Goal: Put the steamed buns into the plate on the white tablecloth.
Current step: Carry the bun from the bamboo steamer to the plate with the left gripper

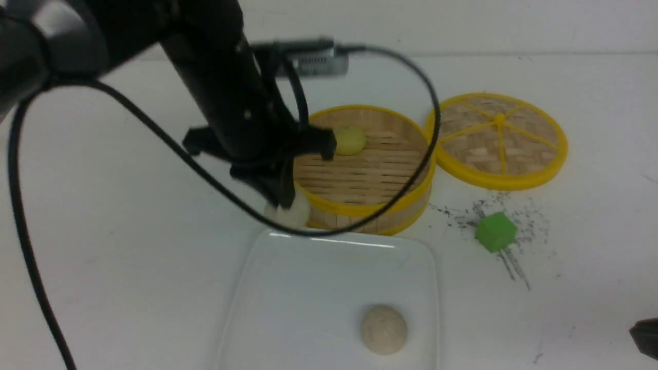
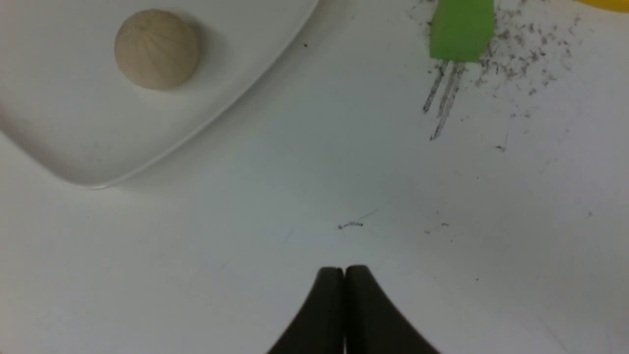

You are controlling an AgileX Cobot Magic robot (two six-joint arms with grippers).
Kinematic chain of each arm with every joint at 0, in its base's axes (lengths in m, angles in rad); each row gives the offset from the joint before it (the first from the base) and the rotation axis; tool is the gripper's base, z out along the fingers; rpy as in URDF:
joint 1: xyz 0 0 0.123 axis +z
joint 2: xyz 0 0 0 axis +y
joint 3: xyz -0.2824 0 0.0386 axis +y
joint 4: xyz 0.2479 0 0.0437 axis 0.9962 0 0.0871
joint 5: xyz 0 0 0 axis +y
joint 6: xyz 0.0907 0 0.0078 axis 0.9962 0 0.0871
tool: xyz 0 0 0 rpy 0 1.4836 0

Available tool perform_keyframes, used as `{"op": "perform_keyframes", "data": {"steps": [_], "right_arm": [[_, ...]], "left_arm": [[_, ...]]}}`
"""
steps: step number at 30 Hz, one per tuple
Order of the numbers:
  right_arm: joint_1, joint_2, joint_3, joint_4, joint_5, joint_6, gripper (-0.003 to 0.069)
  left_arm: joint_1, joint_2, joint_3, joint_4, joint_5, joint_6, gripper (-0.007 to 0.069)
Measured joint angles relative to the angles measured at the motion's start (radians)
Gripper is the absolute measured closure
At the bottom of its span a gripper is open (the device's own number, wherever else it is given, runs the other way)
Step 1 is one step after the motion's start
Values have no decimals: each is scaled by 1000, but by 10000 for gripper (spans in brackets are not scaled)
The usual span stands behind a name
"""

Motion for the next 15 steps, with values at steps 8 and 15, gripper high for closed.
{"op": "perform_keyframes", "data": {"steps": [8,15], "right_arm": [[0,0,0,0,0,0,625],[0,0,0,0,0,0,615]], "left_arm": [[0,124,44,-4,-56,0,577],[0,174,38,-5,-73,-4,457]]}}
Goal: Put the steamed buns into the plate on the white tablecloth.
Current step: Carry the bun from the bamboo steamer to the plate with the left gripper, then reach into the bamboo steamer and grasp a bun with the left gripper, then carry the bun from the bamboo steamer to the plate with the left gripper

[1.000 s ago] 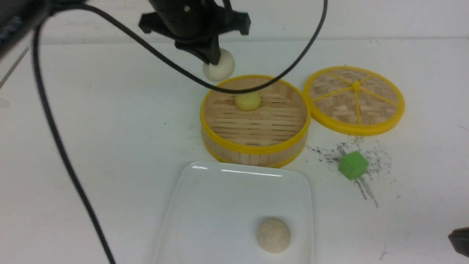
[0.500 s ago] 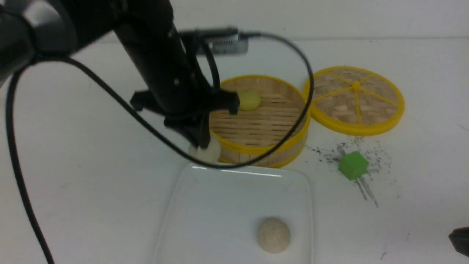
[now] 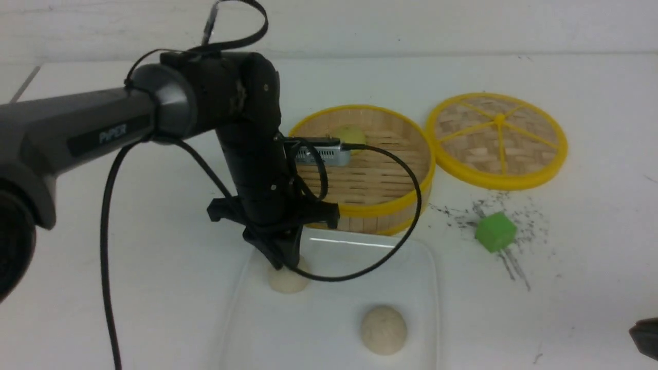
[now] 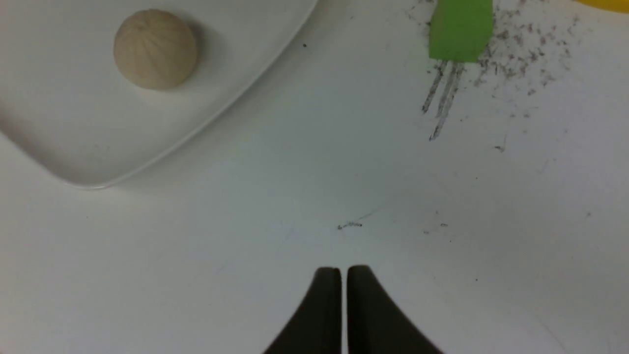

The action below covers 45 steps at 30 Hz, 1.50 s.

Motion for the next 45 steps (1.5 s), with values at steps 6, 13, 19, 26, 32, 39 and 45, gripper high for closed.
{"op": "perform_keyframes", "data": {"steps": [6,13,19,26,32,39,45], "right_arm": [[0,0,0,0,0,0,608],[0,0,0,0,-2,0,598],[0,0,0,0,-7,0,589],[0,0,0,0,-8,0,579],[0,0,0,0,-8,0,578],[0,0,0,0,-8,0,569],[0,0,0,0,-7,0,562]], "left_arm": [[0,0,-121,0,28,-1,276],[0,104,-500,33,46,-89,202],[0,322,-805,87,60,-128,202],[0,556,-1049,132,-23,-165,202],[0,613,-1069,126,-52,-180,243],[0,590,-1107,125,28,-168,596],[0,468,-1227,124,75,-157,603]]}}
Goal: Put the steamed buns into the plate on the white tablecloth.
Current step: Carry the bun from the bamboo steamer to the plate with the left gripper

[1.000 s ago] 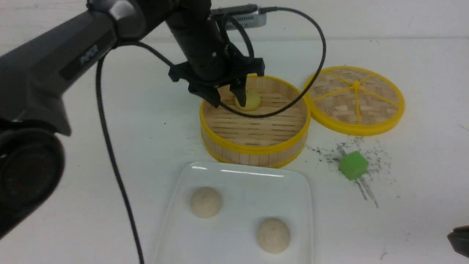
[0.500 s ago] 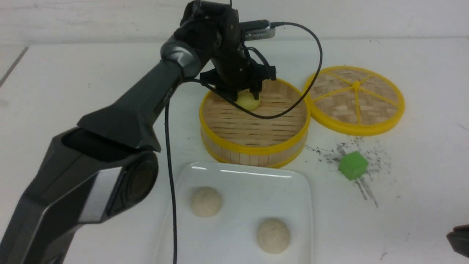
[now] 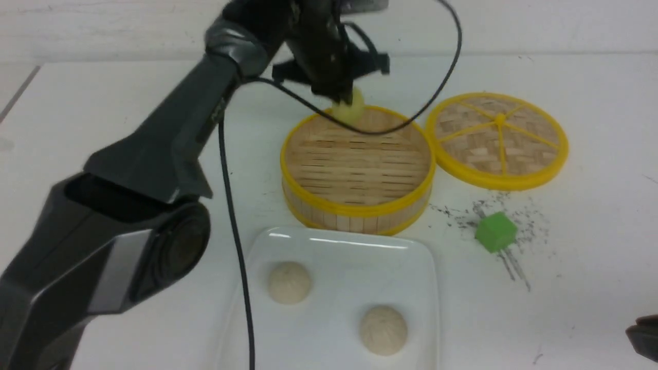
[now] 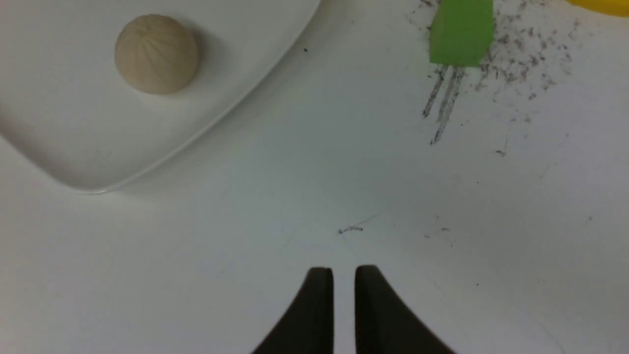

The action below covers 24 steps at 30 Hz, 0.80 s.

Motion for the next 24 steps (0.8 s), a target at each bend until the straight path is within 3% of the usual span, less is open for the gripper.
{"op": "perform_keyframes", "data": {"steps": [7,11,13,14,18,22,24], "right_arm": [[0,0,0,0,2,0,556],[0,0,0,0,5,0,550],[0,0,0,0,8,0,548],[0,0,0,0,8,0,548],[0,0,0,0,8,0,542],[0,0,0,0,8,0,540],[0,0,0,0,8,0,537]], "left_arm": [[0,-304,57,-103,0,55,603],[-20,-518,382,-176,0,113,603],[-49,-607,603,-157,0,121,601],[-52,-617,603,-153,0,121,601],[-151,-786,1115,-65,0,126,601],[-220,-835,1393,-43,-19,103,600],[-265,-839,1578,-37,-140,66,598]]}}
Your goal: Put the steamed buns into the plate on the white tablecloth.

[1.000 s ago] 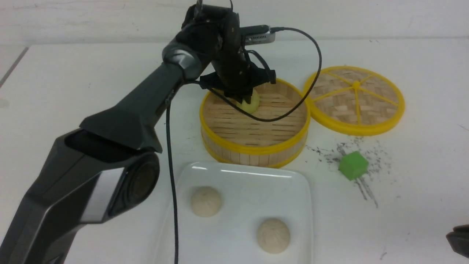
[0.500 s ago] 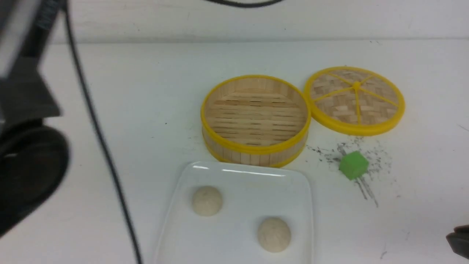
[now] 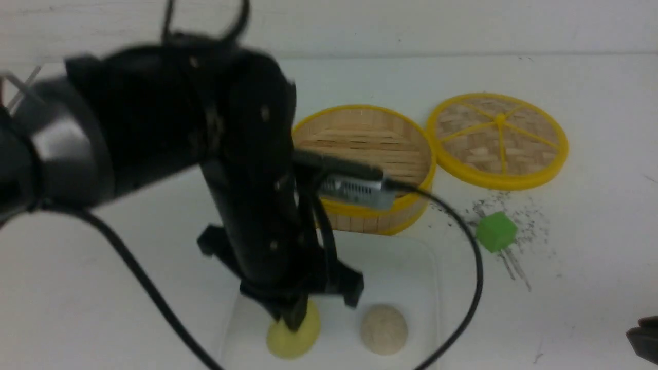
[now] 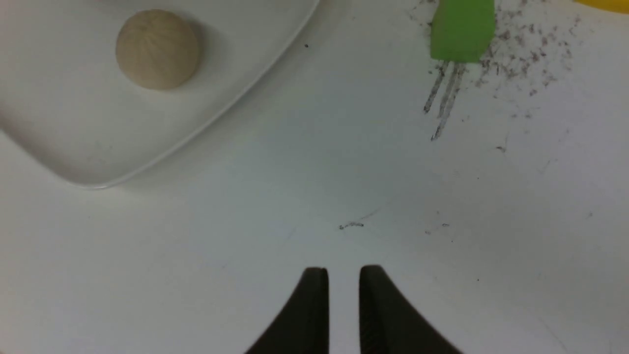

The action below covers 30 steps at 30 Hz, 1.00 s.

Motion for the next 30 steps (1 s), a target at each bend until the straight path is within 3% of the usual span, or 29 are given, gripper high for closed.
{"op": "perform_keyframes", "data": {"steps": [4,9,14,16,18,20,25,30], "right_arm": [[0,0,0,0,0,0,530],[0,0,0,4,0,0,526],[0,0,0,4,0,0,524],[0,-4,0,4,8,0,533],[0,-9,-1,4,18,0,541],[0,-46,-24,20,85,0,593],[0,-165,-107,51,241,0,667],[0,-337,-159,55,334,0,673]], "left_arm": [[-13,-1,112,7,-161,-33,593],[-13,-2,124,26,-256,-68,571],[-13,4,123,36,-287,-89,492],[-13,23,123,36,-294,-91,405],[-13,31,123,34,-295,-97,372],[-13,36,123,34,-297,-124,285],[-13,33,96,35,-295,-142,216],[-13,33,52,36,-294,-142,213]]}}
